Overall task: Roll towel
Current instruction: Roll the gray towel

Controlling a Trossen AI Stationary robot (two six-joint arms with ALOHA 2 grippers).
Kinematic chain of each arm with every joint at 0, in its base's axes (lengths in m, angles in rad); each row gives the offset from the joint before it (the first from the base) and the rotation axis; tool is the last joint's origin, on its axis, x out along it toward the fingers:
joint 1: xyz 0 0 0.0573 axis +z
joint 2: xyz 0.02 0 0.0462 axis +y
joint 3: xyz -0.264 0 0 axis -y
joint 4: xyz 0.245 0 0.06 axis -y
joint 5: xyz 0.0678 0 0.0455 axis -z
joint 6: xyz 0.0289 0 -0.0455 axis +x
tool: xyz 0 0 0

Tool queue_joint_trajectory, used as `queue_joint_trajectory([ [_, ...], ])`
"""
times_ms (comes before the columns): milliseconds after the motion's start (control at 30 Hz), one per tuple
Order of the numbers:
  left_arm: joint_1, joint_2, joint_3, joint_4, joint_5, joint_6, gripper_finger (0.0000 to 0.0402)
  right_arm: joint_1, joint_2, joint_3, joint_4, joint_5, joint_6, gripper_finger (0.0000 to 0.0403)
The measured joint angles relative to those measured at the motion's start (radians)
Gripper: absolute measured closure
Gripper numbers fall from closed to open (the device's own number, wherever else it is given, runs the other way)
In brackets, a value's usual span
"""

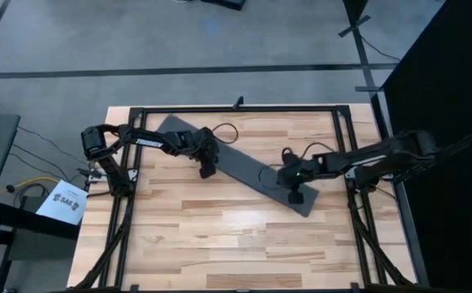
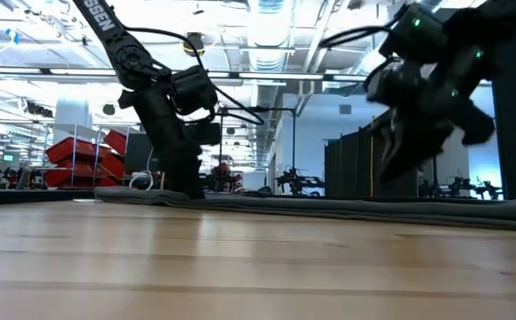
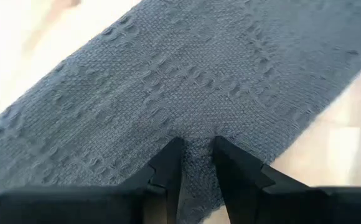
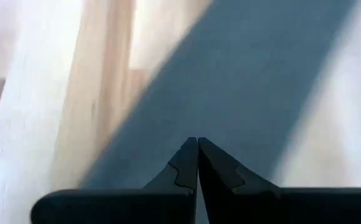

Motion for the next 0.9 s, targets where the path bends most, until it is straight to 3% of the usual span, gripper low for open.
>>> queue_joint_trajectory([
  [133,-0.026,-0.018,-0.004,0.02,0.008,-0.013,0.032,-0.037,-0.088,-0.016,0.045,-0.008,-0.021,0.0403],
  [400,-0.032,-0.199,0.0,-0.038,-0.242,-0.111,0.032,-0.092,-0.031,-0.118,0.277,-0.048,-0.035,0.0403],
  [567,0.002,-0.285,0.002,-0.176,-0.457,-0.161,0.032,-0.134,0.166,-0.139,0.629,-0.163,-0.07,0.0403],
  [700,0.027,-0.286,-0.002,-0.306,-0.467,-0.238,0.032,-0.156,0.388,-0.063,0.861,-0.23,-0.108,0.0403],
  [900,0.055,-0.281,-0.125,-0.282,-0.461,-0.275,0.032,-0.162,0.608,0.11,0.889,-0.262,-0.136,0.0403],
])
